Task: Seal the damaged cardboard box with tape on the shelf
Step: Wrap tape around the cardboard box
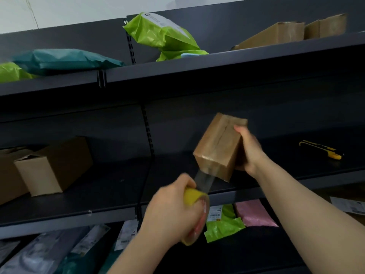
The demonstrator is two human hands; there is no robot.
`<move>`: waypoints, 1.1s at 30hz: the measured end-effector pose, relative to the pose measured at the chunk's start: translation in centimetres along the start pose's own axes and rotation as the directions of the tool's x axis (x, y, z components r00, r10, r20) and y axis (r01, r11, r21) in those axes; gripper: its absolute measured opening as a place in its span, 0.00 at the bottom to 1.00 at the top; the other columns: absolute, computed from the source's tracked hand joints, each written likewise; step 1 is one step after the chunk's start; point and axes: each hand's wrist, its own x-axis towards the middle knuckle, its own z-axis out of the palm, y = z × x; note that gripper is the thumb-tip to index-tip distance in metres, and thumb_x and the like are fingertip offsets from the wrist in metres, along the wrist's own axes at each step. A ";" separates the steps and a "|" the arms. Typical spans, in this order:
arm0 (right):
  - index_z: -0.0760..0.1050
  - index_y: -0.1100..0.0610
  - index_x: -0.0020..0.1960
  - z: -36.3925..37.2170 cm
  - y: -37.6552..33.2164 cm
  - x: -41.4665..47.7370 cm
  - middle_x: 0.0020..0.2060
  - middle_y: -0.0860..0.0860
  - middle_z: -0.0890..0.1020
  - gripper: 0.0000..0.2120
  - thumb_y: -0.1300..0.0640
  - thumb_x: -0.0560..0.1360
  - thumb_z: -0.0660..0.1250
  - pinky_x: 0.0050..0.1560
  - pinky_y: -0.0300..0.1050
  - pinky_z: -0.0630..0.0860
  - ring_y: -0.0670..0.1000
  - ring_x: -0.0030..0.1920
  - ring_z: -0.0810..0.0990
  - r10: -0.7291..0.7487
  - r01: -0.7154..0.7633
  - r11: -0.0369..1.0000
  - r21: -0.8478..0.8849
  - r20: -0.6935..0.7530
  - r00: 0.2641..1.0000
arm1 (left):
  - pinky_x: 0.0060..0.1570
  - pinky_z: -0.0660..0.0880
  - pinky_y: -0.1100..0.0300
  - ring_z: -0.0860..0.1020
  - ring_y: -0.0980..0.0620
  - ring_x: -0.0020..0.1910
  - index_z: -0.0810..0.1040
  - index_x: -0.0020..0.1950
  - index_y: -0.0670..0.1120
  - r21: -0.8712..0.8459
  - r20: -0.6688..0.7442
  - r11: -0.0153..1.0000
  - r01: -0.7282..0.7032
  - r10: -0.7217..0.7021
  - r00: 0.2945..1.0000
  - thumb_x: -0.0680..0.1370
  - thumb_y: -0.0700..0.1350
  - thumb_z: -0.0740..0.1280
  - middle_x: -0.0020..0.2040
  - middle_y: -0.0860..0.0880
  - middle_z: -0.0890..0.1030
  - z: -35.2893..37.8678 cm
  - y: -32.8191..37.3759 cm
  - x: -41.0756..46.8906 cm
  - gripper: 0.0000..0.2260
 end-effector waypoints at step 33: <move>0.76 0.47 0.54 1.6 -1.8 0.4 0.58 0.54 0.77 0.22 0.48 0.63 0.79 0.55 0.60 0.77 0.58 0.55 0.78 0.025 -0.031 0.998 -0.046 -0.126 0.992 | 0.31 0.69 0.64 0.76 0.59 0.34 0.74 0.65 0.66 0.029 0.334 0.998 0.058 -0.064 0.940 0.77 0.51 0.65 0.46 0.60 0.76 -0.9 0.3 2.5 0.18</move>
